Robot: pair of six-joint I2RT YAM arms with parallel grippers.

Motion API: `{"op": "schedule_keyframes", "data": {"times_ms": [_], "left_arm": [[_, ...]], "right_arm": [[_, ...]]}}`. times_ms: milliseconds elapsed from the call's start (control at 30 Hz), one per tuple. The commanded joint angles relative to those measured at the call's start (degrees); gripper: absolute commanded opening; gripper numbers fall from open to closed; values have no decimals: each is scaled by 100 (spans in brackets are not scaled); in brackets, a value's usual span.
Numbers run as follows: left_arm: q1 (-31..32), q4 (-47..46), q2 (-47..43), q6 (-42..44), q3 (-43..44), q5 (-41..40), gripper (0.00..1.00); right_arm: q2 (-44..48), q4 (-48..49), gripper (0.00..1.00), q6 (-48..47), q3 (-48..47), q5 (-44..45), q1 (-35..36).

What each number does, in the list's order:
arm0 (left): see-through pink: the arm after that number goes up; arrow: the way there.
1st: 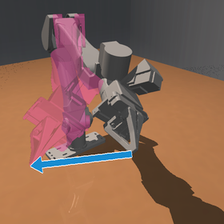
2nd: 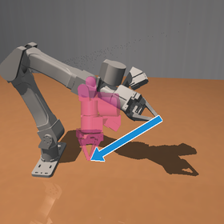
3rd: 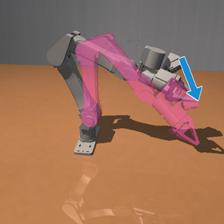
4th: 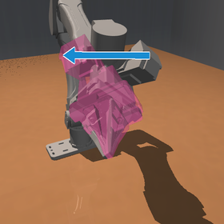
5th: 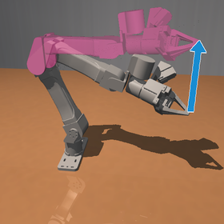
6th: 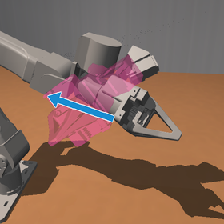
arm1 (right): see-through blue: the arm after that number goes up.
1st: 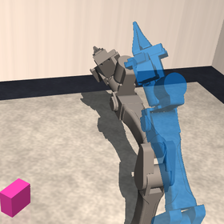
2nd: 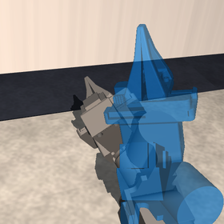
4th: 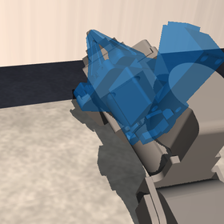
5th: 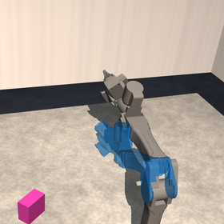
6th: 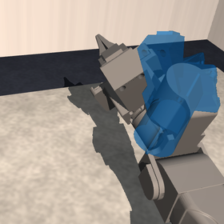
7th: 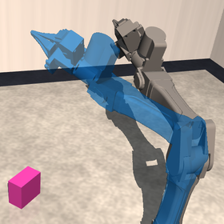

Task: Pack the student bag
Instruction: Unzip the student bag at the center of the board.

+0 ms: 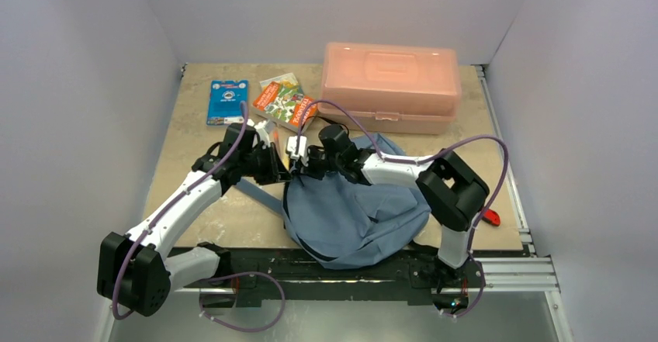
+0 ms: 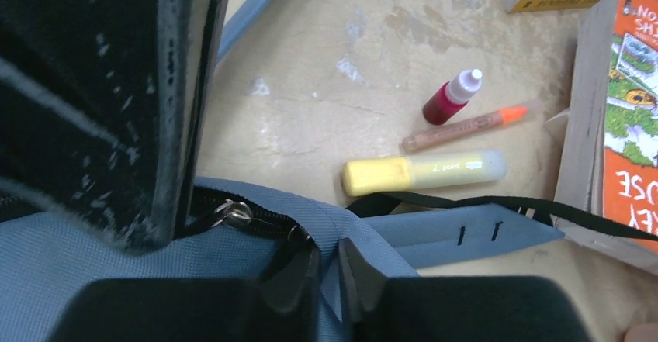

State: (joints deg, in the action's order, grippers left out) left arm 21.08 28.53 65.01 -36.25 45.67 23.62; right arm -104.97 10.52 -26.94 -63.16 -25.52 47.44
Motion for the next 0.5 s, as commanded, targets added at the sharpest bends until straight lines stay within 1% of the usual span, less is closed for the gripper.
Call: {"op": "schedule_keyframes", "data": {"times_ms": [0, 33, 100, 200, 233, 300, 367, 400, 467], "left_arm": [[19, -84, -132, 33, 205, 235, 0], [19, -62, -148, 15, 186, 219, 0], [19, 37, -178, -67, 169, 129, 0], [19, 168, -300, -273, 22, 53, 0], [19, 190, -375, -355, -56, 78, 0], [19, 234, -556, -536, -260, 237, 0], [27, 251, -798, -789, -526, 467, 0], [28, 223, -972, -966, -725, 578, 0], [44, 64, -1387, -1358, -1210, 778, 0]], "right_arm": [[-195, 1116, 6, 543, -51, 1009, 67], [-224, 1326, 0, 790, -40, 1270, 64], [-259, 1593, 0, 1382, -72, 1760, 59], [-206, 2037, 0, 2677, 18, 2674, -90], [-196, 1942, 0, 3187, -8, 2980, -181], [-219, 1378, 0, 4226, -229, 3648, -416], [-249, 1130, 0, 5029, -335, 3783, -681], [-275, 1089, 0, 5239, -379, 3831, -780], [-376, 951, 0, 5244, -604, 3906, -825]]}}
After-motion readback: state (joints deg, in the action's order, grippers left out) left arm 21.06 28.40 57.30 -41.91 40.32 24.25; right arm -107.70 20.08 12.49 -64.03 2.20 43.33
